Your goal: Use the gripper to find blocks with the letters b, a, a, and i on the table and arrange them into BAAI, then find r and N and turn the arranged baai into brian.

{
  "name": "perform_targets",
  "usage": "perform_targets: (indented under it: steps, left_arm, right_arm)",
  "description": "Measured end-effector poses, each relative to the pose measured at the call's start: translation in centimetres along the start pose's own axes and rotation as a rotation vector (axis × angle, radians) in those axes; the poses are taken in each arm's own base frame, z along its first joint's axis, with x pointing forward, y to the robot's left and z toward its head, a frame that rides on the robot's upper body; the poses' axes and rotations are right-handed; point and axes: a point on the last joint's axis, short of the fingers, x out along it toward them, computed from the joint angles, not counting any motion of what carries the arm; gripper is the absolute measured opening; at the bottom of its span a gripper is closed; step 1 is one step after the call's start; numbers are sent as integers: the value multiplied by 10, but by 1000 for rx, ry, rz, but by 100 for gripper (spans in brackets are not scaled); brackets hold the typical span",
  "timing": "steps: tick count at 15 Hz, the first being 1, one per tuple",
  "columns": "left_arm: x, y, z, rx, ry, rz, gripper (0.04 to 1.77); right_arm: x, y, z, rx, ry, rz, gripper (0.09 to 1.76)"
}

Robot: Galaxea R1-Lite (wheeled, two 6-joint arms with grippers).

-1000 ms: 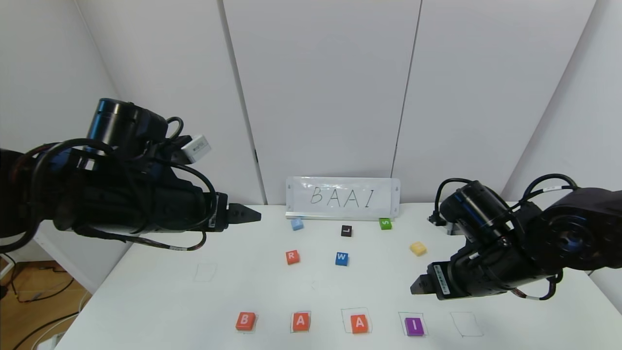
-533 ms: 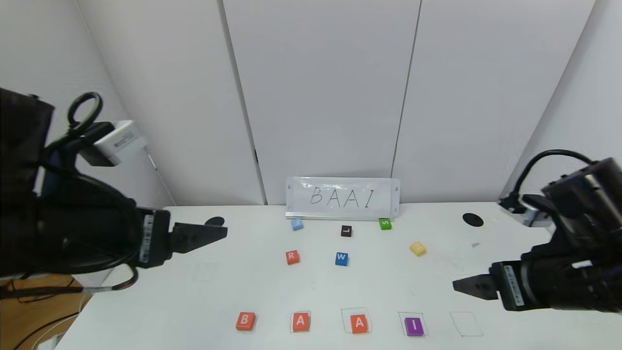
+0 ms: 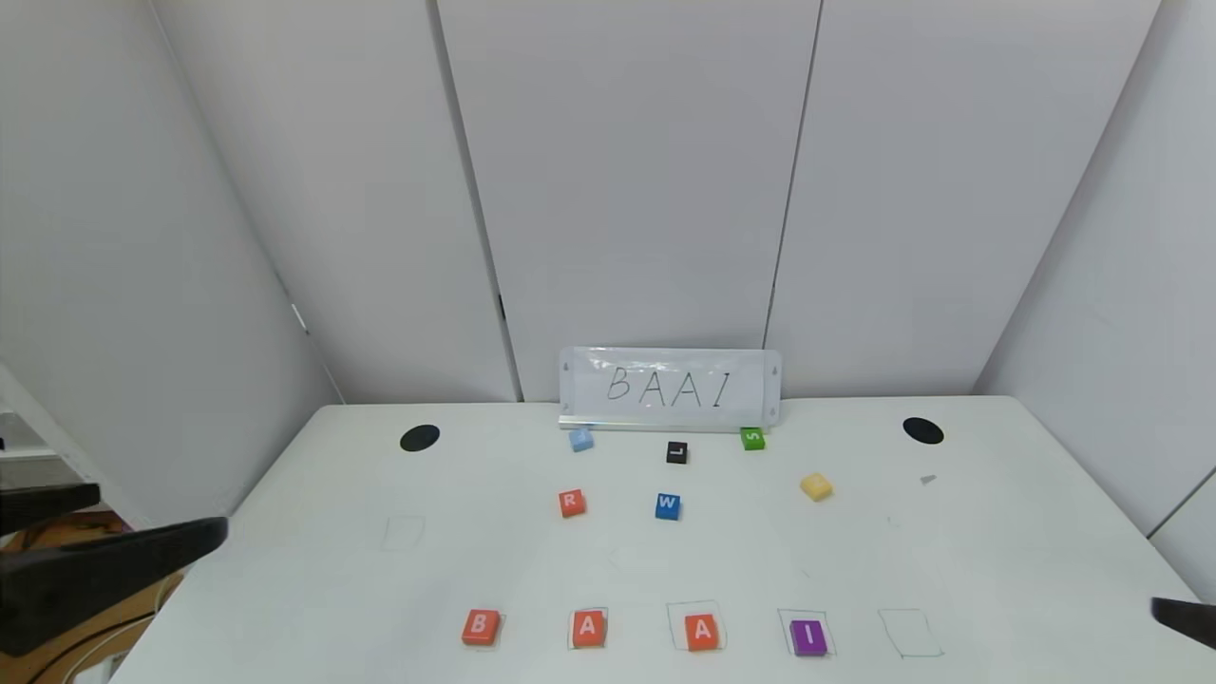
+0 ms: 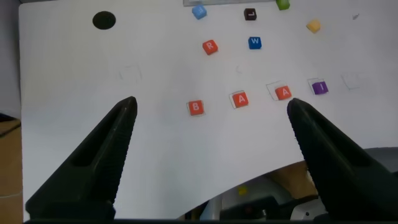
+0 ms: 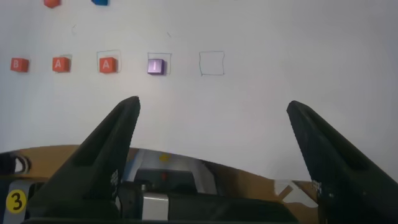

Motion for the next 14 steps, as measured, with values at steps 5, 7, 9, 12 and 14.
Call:
perform_targets:
  steps: [5, 7, 9, 12, 14]
  left_arm:
    - [-43, 9, -36, 31, -53, 98, 172]
    - [-62, 8, -52, 29, -69, 107, 172]
    - [-80, 4, -71, 41, -83, 104, 172]
    - [-101, -6, -100, 69, -111, 125, 172]
    - [-110, -16, -120, 70, -110, 106, 172]
  right_arm:
    - [-46, -21, -33, -14, -147, -84, 171]
    - [-63, -25, -51, -14, -200, -113, 171]
    - [-78, -27, -68, -6, -271, -135, 171]
    - [-94, -29, -96, 1, -349, -142, 171]
    - [-99, -31, -113, -1, -388, -116, 171]
